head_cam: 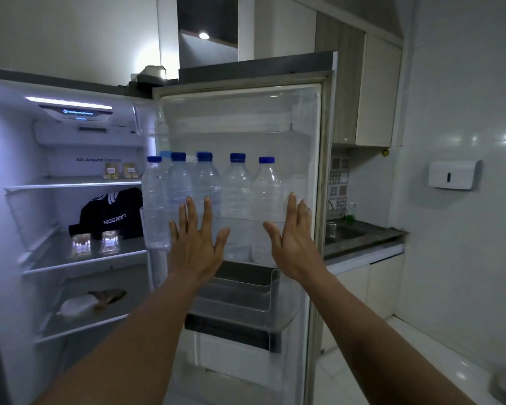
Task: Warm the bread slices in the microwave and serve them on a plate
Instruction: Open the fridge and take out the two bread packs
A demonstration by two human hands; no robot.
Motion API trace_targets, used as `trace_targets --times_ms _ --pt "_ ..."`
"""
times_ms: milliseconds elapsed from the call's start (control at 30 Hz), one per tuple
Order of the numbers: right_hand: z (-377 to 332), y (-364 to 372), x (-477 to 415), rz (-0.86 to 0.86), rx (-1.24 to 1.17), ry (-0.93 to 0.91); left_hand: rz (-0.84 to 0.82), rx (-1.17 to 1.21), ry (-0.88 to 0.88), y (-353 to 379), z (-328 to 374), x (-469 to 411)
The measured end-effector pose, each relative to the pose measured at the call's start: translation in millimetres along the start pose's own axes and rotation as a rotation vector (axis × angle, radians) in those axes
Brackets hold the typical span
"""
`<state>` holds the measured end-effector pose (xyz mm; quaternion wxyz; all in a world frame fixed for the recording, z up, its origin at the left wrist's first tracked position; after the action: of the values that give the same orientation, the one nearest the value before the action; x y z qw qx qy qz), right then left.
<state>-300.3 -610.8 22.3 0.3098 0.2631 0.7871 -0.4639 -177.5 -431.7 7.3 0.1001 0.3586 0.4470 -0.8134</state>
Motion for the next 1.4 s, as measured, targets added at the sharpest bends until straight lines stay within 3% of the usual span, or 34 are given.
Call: trace_targets --times_ms 167,367,700,1400 --pt "20.6 -2.5 -8.1 0.004 -0.004 0.006 0.013 -0.013 0.003 9.8 14.1 -3.8" --pt "15.8 11.4 -11.2 0.169 0.062 0.068 0.001 -0.09 -0.062 15.1 11.3 -15.3" --pt "53.4 8.1 -30.6 0.01 0.132 0.094 -0.087 -0.136 -0.075 22.9 15.9 -22.7" --pt "92.8 5.1 -43.3 -0.186 0.205 0.163 -0.092 -0.197 -0.082 57.1 43.9 -35.8"
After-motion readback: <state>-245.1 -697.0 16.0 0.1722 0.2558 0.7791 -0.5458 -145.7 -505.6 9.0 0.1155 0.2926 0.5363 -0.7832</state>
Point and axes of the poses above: each hand's wrist, its own x-axis away from the middle knuckle, its own y-axis out of the palm, z = x × y, the point moved 3 cm from there along -x, towards the middle knuckle, and after that the axes turned 11 degrees about -y, right-handed, at the moved point
